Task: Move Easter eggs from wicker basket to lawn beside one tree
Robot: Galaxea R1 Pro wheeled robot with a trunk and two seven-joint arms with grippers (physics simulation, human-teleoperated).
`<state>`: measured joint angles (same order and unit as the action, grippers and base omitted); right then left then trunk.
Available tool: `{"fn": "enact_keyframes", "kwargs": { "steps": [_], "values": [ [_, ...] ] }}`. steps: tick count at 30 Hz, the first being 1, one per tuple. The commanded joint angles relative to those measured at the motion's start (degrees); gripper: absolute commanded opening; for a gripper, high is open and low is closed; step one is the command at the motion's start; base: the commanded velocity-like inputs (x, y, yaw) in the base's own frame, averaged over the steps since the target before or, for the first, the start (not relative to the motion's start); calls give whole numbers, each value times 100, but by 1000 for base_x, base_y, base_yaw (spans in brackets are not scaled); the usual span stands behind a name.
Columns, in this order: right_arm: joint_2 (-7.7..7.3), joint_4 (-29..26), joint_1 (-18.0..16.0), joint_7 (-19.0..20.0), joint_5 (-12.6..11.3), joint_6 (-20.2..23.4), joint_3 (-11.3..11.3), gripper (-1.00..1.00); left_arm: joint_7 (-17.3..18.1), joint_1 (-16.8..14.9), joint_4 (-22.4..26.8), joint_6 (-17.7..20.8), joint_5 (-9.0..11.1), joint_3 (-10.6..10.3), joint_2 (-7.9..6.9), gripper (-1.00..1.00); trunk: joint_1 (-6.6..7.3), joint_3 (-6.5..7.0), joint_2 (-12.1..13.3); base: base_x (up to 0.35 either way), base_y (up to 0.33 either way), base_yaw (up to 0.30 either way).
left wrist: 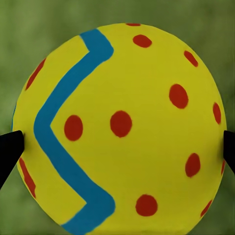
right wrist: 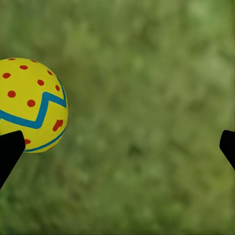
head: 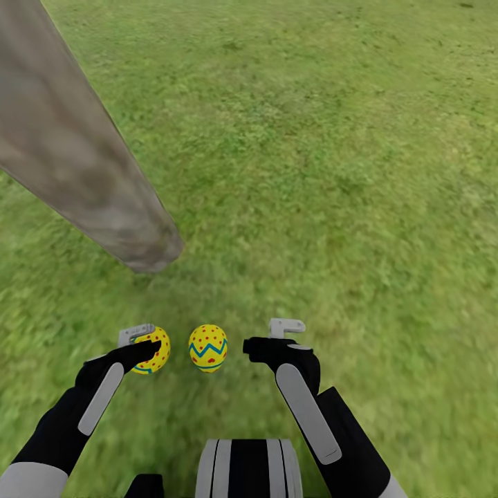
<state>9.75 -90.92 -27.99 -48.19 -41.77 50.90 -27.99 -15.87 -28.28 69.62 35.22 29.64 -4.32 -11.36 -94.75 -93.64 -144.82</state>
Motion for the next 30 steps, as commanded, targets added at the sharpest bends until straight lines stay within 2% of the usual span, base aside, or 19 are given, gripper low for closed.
{"fn": "enact_keyframes", "kwargs": {
  "steps": [1, 11, 14, 18, 22, 30],
  "values": [
    [0, -5, -4, -59, -50, 17, -4, 100, -57, -2, 7, 11, 60, -16, -6, -100, -2, -26, -3, 0, 0, 0],
    [0, -5, -4, -59, -50, 17, -4, 100, -57, -2, 21, 14, 60, -16, -6, -100, -9, -92, -7, 0, 0, 0],
    [0, -5, -4, -59, -50, 17, -4, 100, -57, -2, 24, 12, 60, -16, -6, -100, -17, -158, -11, 0, 0, 0],
    [0, -5, -4, -59, -50, 17, -4, 100, -57, -2, 17, 12, 60, -16, -11, -100, -17, -158, -11, 0, 0, 0],
    [0, -5, -4, -59, -50, 17, -5, 100, -57, -1, 16, 13, 60, -16, -10, -100, -27, -247, -16, 0, 0, 0],
    [1, -5, -4, -58, -50, 17, -12, 100, -57, 5, 33, 11, 60, -16, -7, -100, -30, -269, -18, 0, 0, 0]
  ]
}}
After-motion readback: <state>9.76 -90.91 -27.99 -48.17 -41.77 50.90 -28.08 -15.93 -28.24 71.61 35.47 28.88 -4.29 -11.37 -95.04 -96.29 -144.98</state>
